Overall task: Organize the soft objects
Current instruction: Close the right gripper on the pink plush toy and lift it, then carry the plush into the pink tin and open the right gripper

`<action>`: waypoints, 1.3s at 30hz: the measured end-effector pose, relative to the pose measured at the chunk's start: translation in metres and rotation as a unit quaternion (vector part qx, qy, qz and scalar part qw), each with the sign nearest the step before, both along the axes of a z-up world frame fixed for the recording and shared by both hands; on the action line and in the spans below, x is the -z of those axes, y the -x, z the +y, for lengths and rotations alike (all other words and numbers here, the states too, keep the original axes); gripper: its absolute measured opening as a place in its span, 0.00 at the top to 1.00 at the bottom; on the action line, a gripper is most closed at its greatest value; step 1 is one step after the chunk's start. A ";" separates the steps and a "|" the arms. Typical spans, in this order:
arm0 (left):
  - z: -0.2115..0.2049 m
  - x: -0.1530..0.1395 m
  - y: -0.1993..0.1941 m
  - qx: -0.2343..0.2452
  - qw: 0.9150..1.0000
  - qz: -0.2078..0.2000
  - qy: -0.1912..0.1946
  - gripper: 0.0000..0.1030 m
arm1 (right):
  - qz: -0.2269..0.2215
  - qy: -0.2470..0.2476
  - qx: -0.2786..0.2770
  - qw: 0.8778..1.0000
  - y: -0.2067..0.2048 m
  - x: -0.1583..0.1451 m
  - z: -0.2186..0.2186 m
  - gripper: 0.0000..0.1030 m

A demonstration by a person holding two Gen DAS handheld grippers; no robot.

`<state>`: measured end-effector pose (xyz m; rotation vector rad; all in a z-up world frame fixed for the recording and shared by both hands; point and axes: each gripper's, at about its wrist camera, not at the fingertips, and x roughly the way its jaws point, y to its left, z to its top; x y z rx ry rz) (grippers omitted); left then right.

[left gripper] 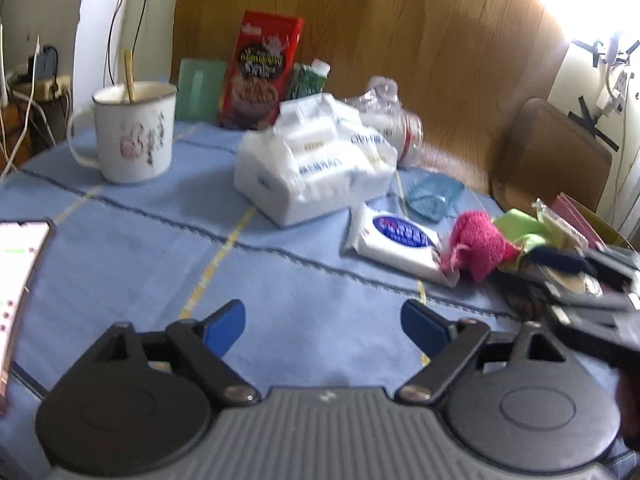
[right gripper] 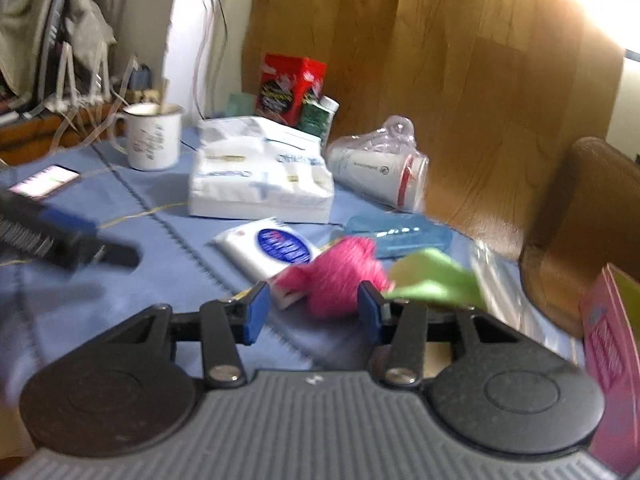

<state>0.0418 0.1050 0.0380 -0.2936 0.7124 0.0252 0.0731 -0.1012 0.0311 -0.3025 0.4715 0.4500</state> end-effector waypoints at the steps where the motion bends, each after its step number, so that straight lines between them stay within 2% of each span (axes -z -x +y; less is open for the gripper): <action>1: 0.005 0.003 0.007 -0.001 1.000 -0.004 0.006 0.16 | 0.004 0.010 0.003 1.000 -0.010 0.001 0.003 0.50; 2: 0.006 0.003 0.001 -0.002 1.000 -0.005 0.013 0.16 | 0.007 0.020 0.005 1.000 -0.021 0.003 0.007 0.50; 5: 0.007 0.003 0.021 0.001 1.000 -0.020 0.009 0.17 | 0.007 0.056 -0.003 0.998 -0.039 0.011 0.023 0.51; 6: 0.008 0.003 0.033 0.002 1.000 -0.027 0.007 0.17 | -0.002 0.074 -0.004 0.997 -0.040 0.013 0.027 0.54; 7: 0.011 0.002 0.031 0.002 0.999 -0.030 0.010 0.17 | -0.018 0.089 -0.002 0.996 -0.037 0.014 0.030 0.62; 8: 0.010 0.000 0.040 0.003 0.999 -0.036 0.013 0.17 | -0.023 0.086 -0.004 0.996 -0.031 0.011 0.029 0.62; 9: 0.005 -0.001 0.060 0.007 0.999 -0.043 0.014 0.17 | -0.020 0.066 -0.014 0.998 -0.024 0.005 0.024 0.62; 12: 0.008 0.001 0.067 0.039 0.997 -0.048 0.041 0.17 | -0.002 0.003 -0.056 0.998 0.012 -0.011 0.008 0.62; 14: 0.004 0.001 0.061 0.071 0.994 -0.041 0.076 0.19 | 0.022 -0.029 -0.078 0.996 0.036 -0.015 -0.003 0.62; 18: -0.017 0.006 0.050 0.139 0.983 -0.028 0.117 0.23 | 0.051 -0.053 -0.079 0.994 0.070 -0.002 -0.024 0.59; 20: -0.033 0.010 0.044 0.165 0.978 -0.017 0.126 0.25 | 0.047 -0.054 -0.074 0.995 0.080 0.007 -0.027 0.45; 23: -0.054 0.014 0.037 0.184 0.975 0.001 0.123 0.30 | 0.047 -0.048 -0.063 0.996 0.085 0.016 -0.023 0.27; 24: -0.060 0.016 0.037 0.189 0.974 0.004 0.122 0.31 | 0.046 -0.050 -0.064 0.996 0.085 0.018 -0.023 0.26; 26: -0.072 0.019 0.035 0.207 0.969 0.016 0.136 0.40 | 0.051 -0.049 -0.066 0.995 0.082 0.025 -0.023 0.25; 27: -0.077 0.020 0.035 0.216 0.966 0.022 0.143 0.48 | 0.056 -0.042 -0.064 0.995 0.079 0.030 -0.023 0.26; 28: -0.086 0.021 0.033 0.224 0.963 0.031 0.145 0.52 | 0.056 -0.037 -0.061 0.996 0.078 0.034 -0.022 0.38; 29: -0.092 0.021 0.033 0.227 0.963 0.038 0.140 0.52 | 0.041 -0.034 -0.053 0.997 0.081 0.033 -0.024 0.53; 31: -0.102 0.015 0.035 0.236 0.964 0.027 0.119 0.52 | 0.035 -0.045 -0.040 0.998 0.081 0.028 -0.034 0.53; 33: -0.118 0.001 0.031 0.255 0.961 0.013 0.105 0.53 | 0.031 -0.081 -0.018 0.996 0.079 0.023 -0.055 0.53; 35: -0.142 -0.013 0.021 0.278 0.956 -0.003 0.096 0.53 | 0.005 -0.096 0.012 0.995 0.082 0.013 -0.075 0.53; 39: -0.198 -0.040 -0.004 0.327 0.940 -0.038 0.088 0.53 | -0.064 -0.083 0.079 0.991 0.089 -0.006 -0.115 0.53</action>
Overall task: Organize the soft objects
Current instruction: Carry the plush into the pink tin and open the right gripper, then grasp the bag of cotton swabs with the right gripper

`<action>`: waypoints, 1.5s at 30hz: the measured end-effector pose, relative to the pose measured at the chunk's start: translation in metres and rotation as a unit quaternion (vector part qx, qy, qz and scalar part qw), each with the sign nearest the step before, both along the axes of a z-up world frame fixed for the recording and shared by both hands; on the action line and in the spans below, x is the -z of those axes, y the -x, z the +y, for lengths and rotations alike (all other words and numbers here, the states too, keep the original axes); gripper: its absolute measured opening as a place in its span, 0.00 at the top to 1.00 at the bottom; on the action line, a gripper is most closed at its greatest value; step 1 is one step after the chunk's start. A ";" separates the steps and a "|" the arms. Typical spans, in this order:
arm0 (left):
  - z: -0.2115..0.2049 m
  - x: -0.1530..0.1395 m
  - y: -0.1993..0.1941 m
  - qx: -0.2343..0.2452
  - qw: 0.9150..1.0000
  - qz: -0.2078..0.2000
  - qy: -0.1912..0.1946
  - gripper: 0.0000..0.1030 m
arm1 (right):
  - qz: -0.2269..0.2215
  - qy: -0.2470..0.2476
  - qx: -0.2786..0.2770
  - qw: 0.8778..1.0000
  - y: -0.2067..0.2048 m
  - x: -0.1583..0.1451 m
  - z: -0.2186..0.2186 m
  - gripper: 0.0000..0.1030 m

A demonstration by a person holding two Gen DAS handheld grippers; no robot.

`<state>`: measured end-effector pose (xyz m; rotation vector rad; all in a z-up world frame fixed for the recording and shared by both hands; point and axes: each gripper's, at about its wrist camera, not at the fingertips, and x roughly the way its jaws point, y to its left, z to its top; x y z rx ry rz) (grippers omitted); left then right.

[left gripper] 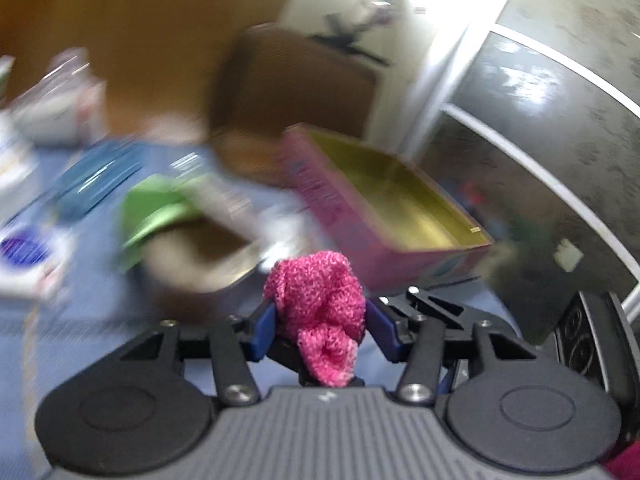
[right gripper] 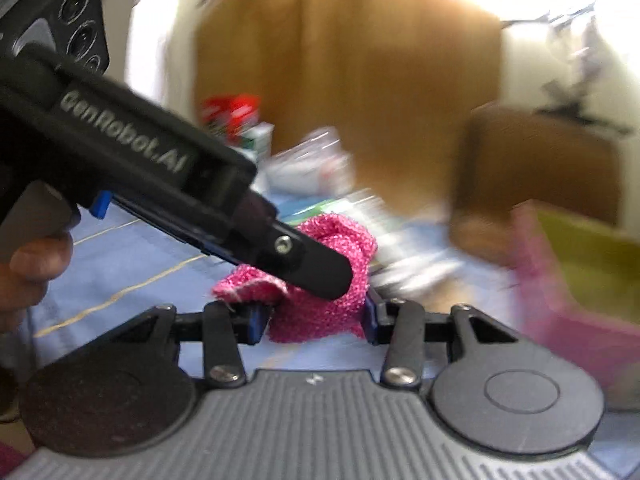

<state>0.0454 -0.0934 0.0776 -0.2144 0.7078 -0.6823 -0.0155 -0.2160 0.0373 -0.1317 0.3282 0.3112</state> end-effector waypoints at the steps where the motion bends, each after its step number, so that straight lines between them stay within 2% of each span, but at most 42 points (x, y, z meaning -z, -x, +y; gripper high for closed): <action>1: -0.016 -0.005 -0.007 0.010 1.000 -0.010 0.002 0.53 | -0.011 0.004 0.017 1.000 -0.001 -0.005 -0.010 0.53; 4: -0.066 -0.017 -0.031 0.035 0.999 -0.035 0.002 0.52 | -0.029 0.005 0.070 0.997 -0.010 -0.016 -0.045 0.53; 8: -0.128 -0.021 -0.056 0.041 0.998 -0.047 -0.007 0.40 | -0.035 0.010 0.140 0.990 -0.036 -0.020 -0.087 0.50; 9: -0.139 -0.019 -0.060 0.038 0.998 -0.046 -0.011 0.38 | -0.033 0.015 0.161 0.986 -0.043 -0.017 -0.097 0.47; 10: -0.149 -0.017 -0.065 0.031 0.998 -0.045 -0.018 0.37 | -0.028 0.019 0.182 0.983 -0.048 -0.013 -0.109 0.33; 11: -0.150 -0.016 -0.066 0.022 0.999 -0.044 -0.023 0.37 | -0.024 0.023 0.204 0.978 -0.052 -0.010 -0.117 0.21; 13: -0.139 -0.015 -0.063 0.006 0.999 -0.040 -0.016 0.37 | -0.024 0.015 0.241 0.970 -0.052 -0.007 -0.129 0.20; 15: -0.114 -0.016 -0.049 -0.007 0.999 -0.052 0.000 0.35 | -0.041 -0.019 0.245 0.968 -0.036 -0.008 -0.137 0.20; 18: -0.069 -0.017 -0.031 -0.050 0.996 -0.079 -0.007 0.35 | -0.072 -0.063 0.219 0.971 -0.013 -0.012 -0.136 0.21; 21: -0.026 -0.012 -0.013 -0.086 0.993 -0.079 -0.015 0.35 | -0.066 -0.076 0.145 0.984 -0.004 -0.014 -0.110 0.36; 23: -0.007 -0.005 -0.004 -0.106 0.992 -0.069 -0.020 0.35 | -0.041 -0.058 0.091 0.993 -0.003 -0.008 -0.082 0.39; 26: 0.012 0.004 0.005 -0.120 0.992 -0.042 -0.015 0.35 | -0.009 -0.005 0.048 0.999 -0.020 0.003 -0.047 0.39; 29: 0.019 0.012 0.014 -0.121 0.992 -0.030 -0.005 0.35 | 0.018 0.053 0.045 0.997 -0.047 0.014 -0.027 0.31; 31: 0.020 0.015 0.019 -0.112 0.994 -0.021 0.004 0.35 | 0.031 0.082 0.058 0.994 -0.063 0.022 -0.023 0.32; 32: 0.020 0.017 0.020 -0.104 0.994 -0.018 0.007 0.35 | 0.040 0.090 0.066 0.993 -0.071 0.026 -0.021 0.39; 33: 0.019 0.019 0.022 -0.096 0.995 -0.015 0.007 0.35 | 0.048 0.090 0.069 0.992 -0.068 0.030 -0.024 0.52; 34: 0.018 0.020 0.024 -0.090 0.996 -0.013 0.006 0.35 | 0.051 0.090 0.076 0.992 -0.067 0.032 -0.025 0.59; 36: 0.016 0.021 0.027 -0.077 0.997 -0.013 0.005 0.35 | 0.046 0.083 0.073 0.993 -0.057 0.028 -0.025 0.61; 39: 0.017 0.024 0.031 -0.060 0.998 -0.006 0.012 0.30 | 0.036 0.092 0.048 0.994 -0.019 0.022 -0.022 0.62; 40: 0.018 0.026 0.032 -0.054 0.998 -0.003 0.014 0.29 | 0.034 0.096 0.034 0.994 -0.008 0.022 -0.019 0.60; 42: 0.017 0.029 0.034 -0.043 0.999 -0.001 0.009 0.29 | 0.039 0.098 0.007 0.994 0.011 0.023 -0.011 0.42; 43: 0.015 0.032 0.035 -0.042 0.999 0.001 0.001 0.29 | 0.041 0.092 0.001 0.995 0.018 0.025 -0.009 0.24; 44: 0.013 0.035 0.035 -0.041 0.999 0.005 -0.005 0.29 | 0.042 0.084 -0.003 0.996 0.022 0.025 -0.008 0.15; 45: 0.012 0.039 0.034 -0.040 0.999 0.012 -0.009 0.30 | 0.046 0.071 -0.008 0.996 0.025 0.026 -0.009 0.14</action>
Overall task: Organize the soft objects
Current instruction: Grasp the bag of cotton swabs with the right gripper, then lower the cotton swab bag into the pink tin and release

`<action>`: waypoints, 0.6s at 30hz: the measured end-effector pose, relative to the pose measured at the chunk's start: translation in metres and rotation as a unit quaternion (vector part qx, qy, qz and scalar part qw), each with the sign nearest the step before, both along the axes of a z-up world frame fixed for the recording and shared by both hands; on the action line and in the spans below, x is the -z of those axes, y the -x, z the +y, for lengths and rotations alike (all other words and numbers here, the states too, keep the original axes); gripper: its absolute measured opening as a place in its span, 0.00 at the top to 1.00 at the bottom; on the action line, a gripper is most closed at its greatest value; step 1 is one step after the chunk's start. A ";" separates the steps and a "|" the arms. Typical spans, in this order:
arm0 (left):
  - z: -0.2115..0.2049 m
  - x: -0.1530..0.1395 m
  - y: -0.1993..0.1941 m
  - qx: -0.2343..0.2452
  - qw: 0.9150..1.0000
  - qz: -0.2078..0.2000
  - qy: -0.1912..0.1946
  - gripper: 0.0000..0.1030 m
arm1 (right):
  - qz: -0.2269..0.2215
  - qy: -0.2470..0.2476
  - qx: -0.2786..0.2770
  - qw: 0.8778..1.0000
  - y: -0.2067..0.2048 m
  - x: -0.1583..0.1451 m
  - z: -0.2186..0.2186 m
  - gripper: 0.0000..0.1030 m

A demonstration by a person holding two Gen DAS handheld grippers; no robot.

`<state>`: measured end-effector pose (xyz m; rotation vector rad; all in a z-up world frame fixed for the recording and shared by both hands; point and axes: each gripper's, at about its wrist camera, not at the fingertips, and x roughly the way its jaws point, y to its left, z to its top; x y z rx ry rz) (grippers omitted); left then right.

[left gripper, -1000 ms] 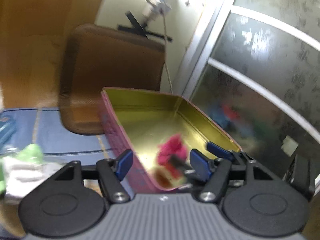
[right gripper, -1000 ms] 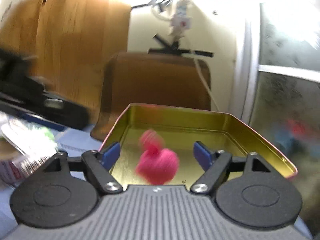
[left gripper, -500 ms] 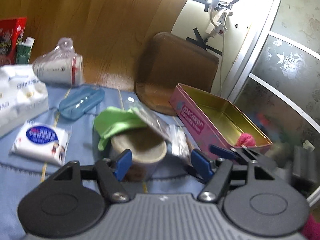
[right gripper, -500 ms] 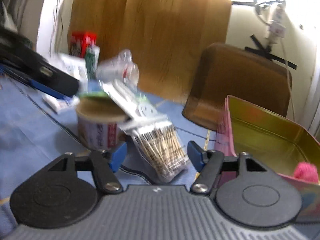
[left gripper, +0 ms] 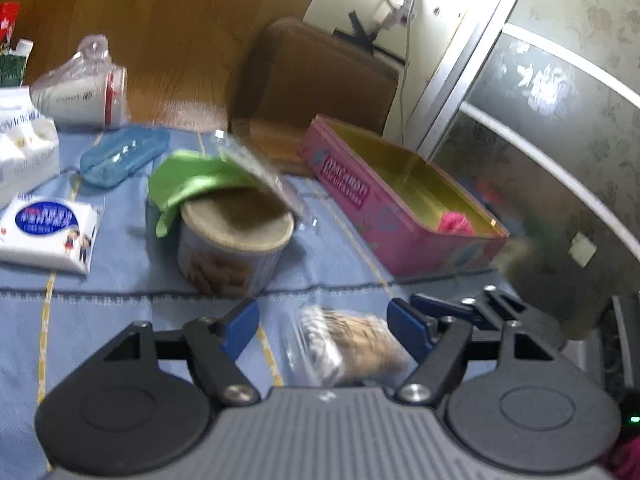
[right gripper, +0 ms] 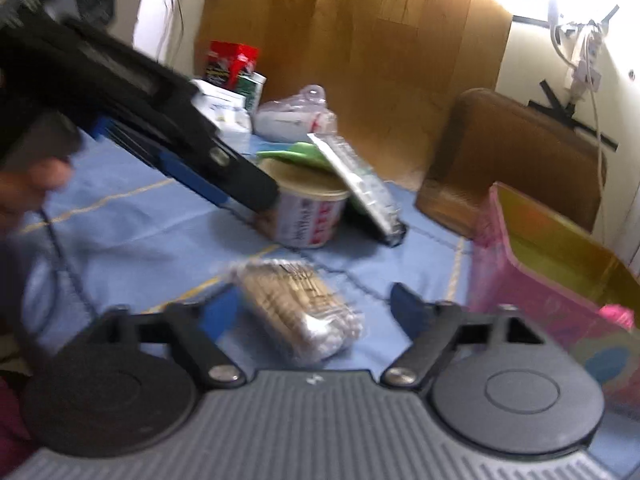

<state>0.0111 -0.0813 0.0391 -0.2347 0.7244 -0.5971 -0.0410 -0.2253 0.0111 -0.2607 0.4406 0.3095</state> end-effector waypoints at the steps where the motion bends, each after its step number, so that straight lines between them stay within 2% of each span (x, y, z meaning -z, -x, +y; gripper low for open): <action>1: -0.002 0.003 -0.001 0.000 1.000 0.010 -0.002 0.30 | 0.007 -0.012 -0.001 1.000 0.001 0.002 -0.002 0.14; 5: -0.004 0.009 -0.006 0.006 1.000 0.022 -0.017 0.30 | 0.038 -0.039 0.013 0.998 -0.007 0.014 -0.011 0.14; 7: -0.010 0.015 -0.008 0.012 0.999 0.035 -0.028 0.35 | 0.048 -0.056 0.007 0.997 -0.008 0.018 -0.014 0.16; 8: -0.012 0.018 -0.009 0.017 0.998 0.044 -0.033 0.38 | 0.055 -0.067 0.002 0.996 -0.010 0.019 -0.016 0.23; 9: -0.016 0.024 -0.011 0.023 0.997 0.057 -0.039 0.47 | 0.062 -0.078 -0.003 0.995 -0.010 0.021 -0.017 0.32; 11: -0.020 0.029 -0.010 0.028 0.998 0.049 -0.041 0.51 | 0.054 -0.090 -0.006 0.994 -0.001 0.022 -0.017 0.48; 13: -0.027 0.024 -0.014 0.037 0.997 0.058 -0.034 0.53 | 0.047 -0.097 0.000 0.994 0.000 0.019 -0.022 0.49; 18: -0.060 -0.013 -0.026 0.068 0.997 0.006 -0.032 0.53 | -0.022 -0.113 0.045 0.992 0.009 -0.003 -0.045 0.49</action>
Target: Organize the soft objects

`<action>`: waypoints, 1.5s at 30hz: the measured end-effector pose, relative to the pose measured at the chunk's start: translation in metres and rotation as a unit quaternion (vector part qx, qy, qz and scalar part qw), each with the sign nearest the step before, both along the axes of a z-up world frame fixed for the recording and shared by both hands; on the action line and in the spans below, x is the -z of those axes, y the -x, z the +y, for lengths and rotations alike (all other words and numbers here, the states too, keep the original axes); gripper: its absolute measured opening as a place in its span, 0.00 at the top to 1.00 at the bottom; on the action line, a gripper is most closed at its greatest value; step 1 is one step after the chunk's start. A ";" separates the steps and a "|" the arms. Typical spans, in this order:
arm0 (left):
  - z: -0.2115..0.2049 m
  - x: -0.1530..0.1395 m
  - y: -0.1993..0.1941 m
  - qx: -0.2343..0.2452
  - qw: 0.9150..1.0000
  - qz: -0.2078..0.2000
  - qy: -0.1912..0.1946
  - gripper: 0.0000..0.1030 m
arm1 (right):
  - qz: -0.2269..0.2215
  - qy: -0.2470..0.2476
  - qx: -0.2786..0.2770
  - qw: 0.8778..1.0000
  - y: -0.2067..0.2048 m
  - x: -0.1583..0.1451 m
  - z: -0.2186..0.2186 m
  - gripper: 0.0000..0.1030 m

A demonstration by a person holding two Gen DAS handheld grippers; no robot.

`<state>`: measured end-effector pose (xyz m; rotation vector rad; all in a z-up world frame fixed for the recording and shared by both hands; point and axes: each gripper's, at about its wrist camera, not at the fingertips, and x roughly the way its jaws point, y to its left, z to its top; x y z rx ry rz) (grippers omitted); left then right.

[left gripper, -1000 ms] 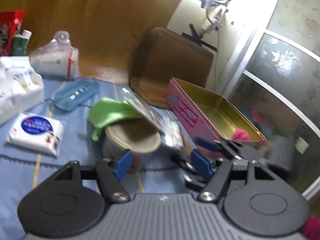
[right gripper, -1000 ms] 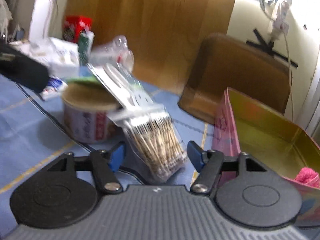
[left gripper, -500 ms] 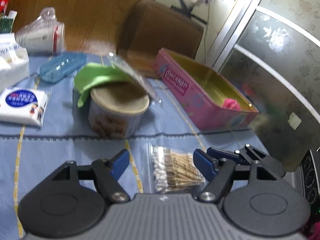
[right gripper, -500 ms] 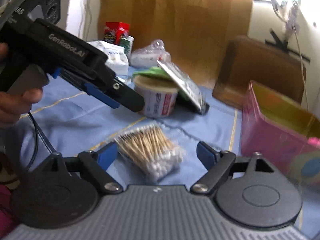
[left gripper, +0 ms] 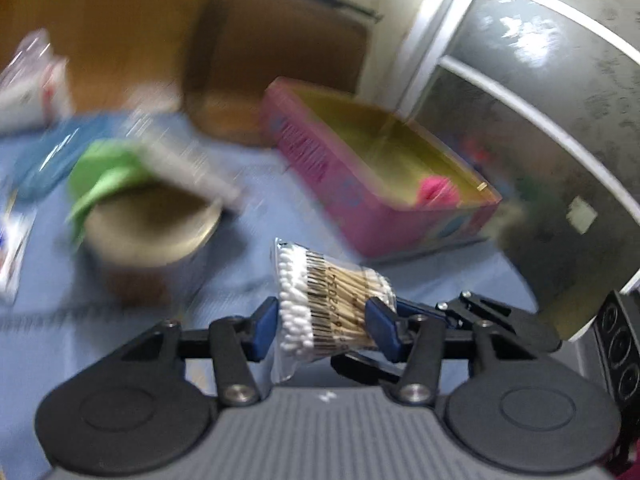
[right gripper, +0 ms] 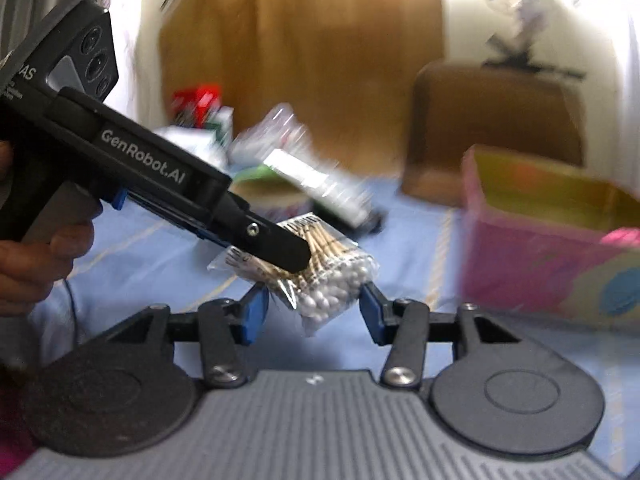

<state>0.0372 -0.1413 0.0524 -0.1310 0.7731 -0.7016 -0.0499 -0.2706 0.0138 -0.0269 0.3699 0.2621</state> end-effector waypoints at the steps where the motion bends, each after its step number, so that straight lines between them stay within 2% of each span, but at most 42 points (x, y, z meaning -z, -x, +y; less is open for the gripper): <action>1: -0.009 -0.009 -0.004 0.008 1.000 -0.012 0.005 0.54 | -0.017 0.002 0.015 1.000 0.002 -0.006 -0.006 0.49; 5: -0.056 -0.035 -0.029 0.042 0.998 -0.054 0.007 0.53 | -0.057 0.008 0.079 0.995 -0.004 -0.026 -0.036 0.49; 8: -0.093 -0.041 -0.052 0.051 0.996 -0.072 0.002 0.51 | -0.058 -0.002 0.121 0.991 -0.019 -0.033 -0.063 0.48; 10: -0.115 -0.039 -0.066 0.042 0.996 -0.083 -0.005 0.44 | -0.055 0.002 0.146 0.988 -0.035 -0.033 -0.077 0.47; 12: -0.133 -0.033 -0.078 0.026 0.995 -0.092 -0.023 0.39 | -0.054 0.023 0.176 0.983 -0.053 -0.030 -0.085 0.36; 13: -0.138 -0.029 -0.082 0.020 0.995 -0.092 -0.034 0.39 | -0.049 0.034 0.190 0.980 -0.060 -0.027 -0.088 0.23; 14: -0.137 -0.027 -0.084 0.011 0.995 -0.088 -0.038 0.40 | -0.044 0.040 0.203 0.977 -0.066 -0.024 -0.090 0.22; 16: -0.118 -0.028 -0.080 0.006 0.997 -0.078 -0.018 0.40 | -0.037 0.025 0.208 0.977 -0.064 -0.020 -0.096 0.22; 21: -0.026 -0.036 -0.047 -0.004 0.996 -0.078 0.049 0.40 | -0.078 -0.036 0.174 0.981 -0.027 -0.019 -0.089 0.23; 23: 0.015 -0.031 -0.031 -0.028 0.995 -0.083 0.050 0.40 | -0.080 -0.049 0.149 0.984 -0.022 -0.018 -0.077 0.34; 26: 0.066 -0.017 -0.012 -0.078 0.994 -0.075 0.031 0.40 | -0.062 -0.047 0.095 0.992 -0.023 -0.013 -0.048 0.47; 29: 0.112 0.001 0.006 -0.125 0.990 -0.061 0.030 0.40 | -0.043 -0.035 0.053 0.997 -0.033 -0.008 -0.020 0.50; 32: 0.151 0.017 0.014 -0.177 0.983 -0.042 0.039 0.40 | -0.018 -0.033 0.017 0.999 -0.047 -0.005 0.007 0.50; 35: 0.182 0.032 0.015 -0.218 0.974 -0.020 0.049 0.40 | 0.003 -0.041 -0.016 0.999 -0.057 -0.006 0.028 0.50; 38: 0.201 0.042 0.018 -0.236 0.970 -0.011 0.056 0.40 | 0.000 -0.024 -0.013 1.000 -0.068 -0.014 0.042 0.50; 41: 0.209 0.046 0.018 -0.234 0.970 -0.002 0.071 0.40 | -0.015 0.008 -0.017 1.000 -0.083 -0.024 0.058 0.50; 45: 0.203 0.040 0.015 -0.221 0.972 -0.004 0.083 0.39 | -0.025 0.066 -0.011 0.997 -0.111 -0.020 0.077 0.50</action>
